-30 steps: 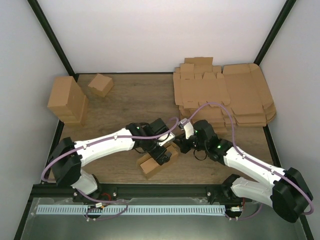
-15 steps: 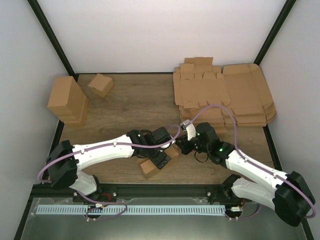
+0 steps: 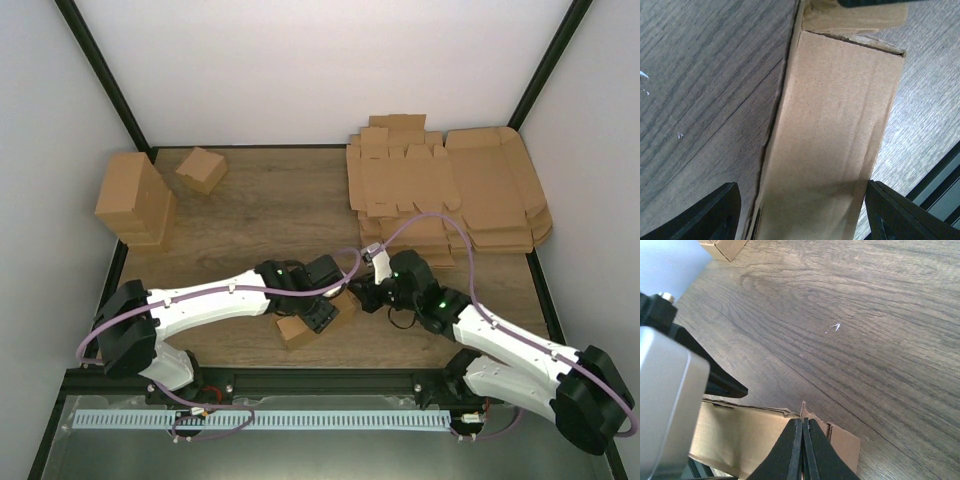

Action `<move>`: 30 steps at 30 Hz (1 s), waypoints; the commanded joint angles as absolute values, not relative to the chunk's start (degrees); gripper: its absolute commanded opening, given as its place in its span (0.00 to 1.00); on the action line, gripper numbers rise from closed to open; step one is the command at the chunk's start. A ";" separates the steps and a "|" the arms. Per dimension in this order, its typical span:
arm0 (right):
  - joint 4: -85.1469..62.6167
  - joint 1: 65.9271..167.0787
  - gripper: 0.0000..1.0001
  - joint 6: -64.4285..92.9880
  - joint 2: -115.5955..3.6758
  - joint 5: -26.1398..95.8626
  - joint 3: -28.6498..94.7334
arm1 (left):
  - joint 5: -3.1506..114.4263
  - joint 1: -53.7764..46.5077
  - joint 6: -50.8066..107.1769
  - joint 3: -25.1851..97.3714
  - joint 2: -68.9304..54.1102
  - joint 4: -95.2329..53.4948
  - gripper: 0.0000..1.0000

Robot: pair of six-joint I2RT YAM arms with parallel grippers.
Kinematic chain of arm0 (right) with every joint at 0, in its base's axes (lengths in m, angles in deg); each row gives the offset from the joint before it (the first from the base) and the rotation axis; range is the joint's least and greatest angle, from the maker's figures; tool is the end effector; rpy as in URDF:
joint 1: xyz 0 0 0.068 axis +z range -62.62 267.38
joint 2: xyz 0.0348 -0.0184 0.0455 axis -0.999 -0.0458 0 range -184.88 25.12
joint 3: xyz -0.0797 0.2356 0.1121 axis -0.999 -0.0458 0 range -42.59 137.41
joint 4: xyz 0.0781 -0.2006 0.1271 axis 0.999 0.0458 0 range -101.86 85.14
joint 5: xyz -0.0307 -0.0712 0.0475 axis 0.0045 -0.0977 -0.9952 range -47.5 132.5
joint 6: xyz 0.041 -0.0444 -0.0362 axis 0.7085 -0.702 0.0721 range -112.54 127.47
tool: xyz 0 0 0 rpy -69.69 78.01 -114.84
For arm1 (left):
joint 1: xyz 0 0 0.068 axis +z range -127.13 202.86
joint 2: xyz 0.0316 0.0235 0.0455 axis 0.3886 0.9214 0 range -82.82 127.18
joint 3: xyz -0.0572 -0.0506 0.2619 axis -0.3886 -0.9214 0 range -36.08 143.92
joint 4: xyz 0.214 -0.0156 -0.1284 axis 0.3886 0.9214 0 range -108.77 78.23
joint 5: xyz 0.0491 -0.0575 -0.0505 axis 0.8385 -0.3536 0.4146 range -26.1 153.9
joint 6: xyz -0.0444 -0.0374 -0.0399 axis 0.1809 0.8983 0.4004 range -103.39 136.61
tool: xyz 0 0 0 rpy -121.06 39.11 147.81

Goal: Fold the paper box

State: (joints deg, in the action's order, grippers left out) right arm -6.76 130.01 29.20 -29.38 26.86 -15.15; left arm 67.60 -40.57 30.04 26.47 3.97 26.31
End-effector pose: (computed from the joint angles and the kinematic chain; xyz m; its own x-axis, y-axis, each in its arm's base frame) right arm 0.1446 0.1542 0.2070 -0.6675 -0.1298 -0.7333 -0.6168 0.6480 0.4467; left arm 0.1323 -0.2564 0.2132 -0.6120 0.7054 -0.3576 0.7610 0.6483 -0.0234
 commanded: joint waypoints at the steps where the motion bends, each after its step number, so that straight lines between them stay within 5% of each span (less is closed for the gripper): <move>1: -4.33 131.13 0.04 30.92 -30.16 29.03 -13.24 | 69.58 -40.91 30.58 25.91 4.59 25.40 0.68; 30: -0.04 133.77 0.01 31.28 -30.05 31.80 -13.94 | 68.46 -41.01 29.63 26.41 5.00 24.70 0.56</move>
State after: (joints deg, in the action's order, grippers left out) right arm -3.50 132.24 31.56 -30.08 31.24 -15.15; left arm 68.08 -40.82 29.99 26.47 4.03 25.86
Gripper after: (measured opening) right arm 0.025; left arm 0.595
